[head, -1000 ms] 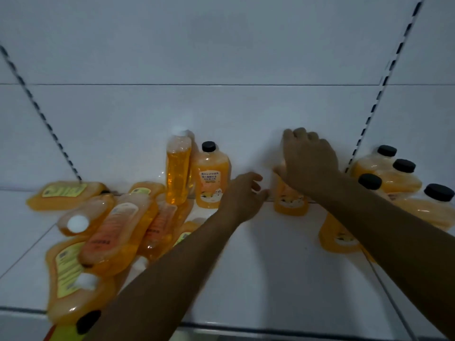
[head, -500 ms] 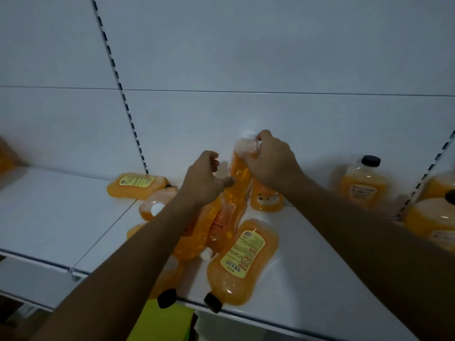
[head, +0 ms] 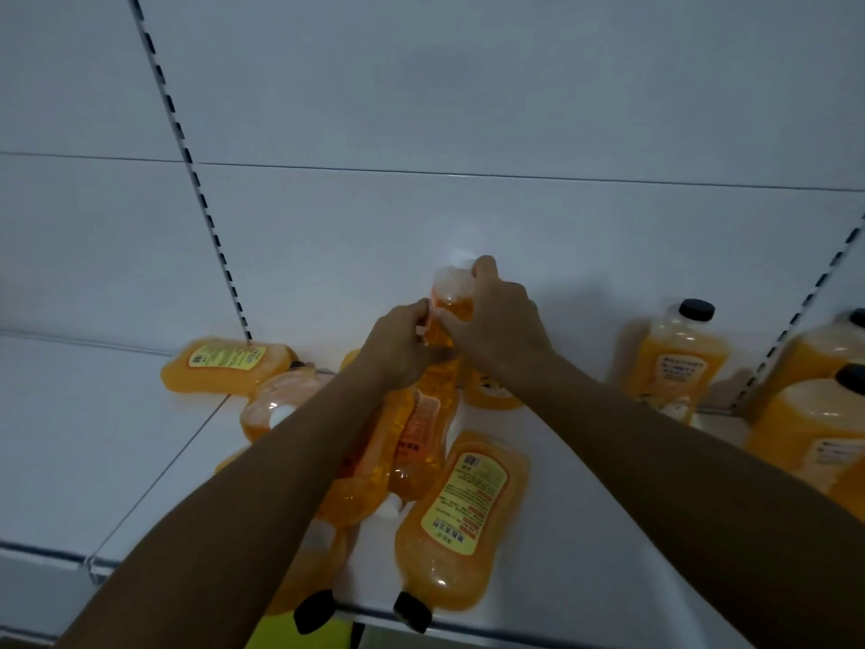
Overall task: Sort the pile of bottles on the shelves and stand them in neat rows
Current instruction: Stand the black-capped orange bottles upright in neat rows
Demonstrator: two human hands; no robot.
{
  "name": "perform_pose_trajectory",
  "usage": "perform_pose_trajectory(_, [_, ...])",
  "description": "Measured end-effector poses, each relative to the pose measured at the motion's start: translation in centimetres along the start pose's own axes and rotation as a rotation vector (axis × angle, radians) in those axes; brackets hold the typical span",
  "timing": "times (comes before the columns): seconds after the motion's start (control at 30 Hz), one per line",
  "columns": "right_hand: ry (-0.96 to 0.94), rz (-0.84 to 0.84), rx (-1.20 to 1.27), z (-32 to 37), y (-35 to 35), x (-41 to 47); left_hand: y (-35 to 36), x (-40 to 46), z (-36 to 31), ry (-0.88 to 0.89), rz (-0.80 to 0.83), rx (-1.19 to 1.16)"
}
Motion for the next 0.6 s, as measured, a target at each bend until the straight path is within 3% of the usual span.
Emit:
perform_pose_trajectory(0.3, [-0.097,-0.205,0.169,6.0,-3.2,-0.6,-5.8,-4.1,-4.0,0.155,-0.344,0.009])
perform_pose_trajectory(0.47, [-0.189,-0.146,0.436,11.3,-3.1,-1.3,-11.0,-10.1,-5.2,0.165,-0.577,0.191])
perform_pose_trajectory(0.6, [-0.192,-0.009,0.635,15.5,-0.9,-2.5,-14.9,-15.9,-3.2,0.062,-0.689,0.267])
Point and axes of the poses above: each hand's wrist, its own x-axis towards the middle knuckle, its own y-axis out of the palm, z = x × y, the point moved 4 cm from there along x, towards the middle knuckle
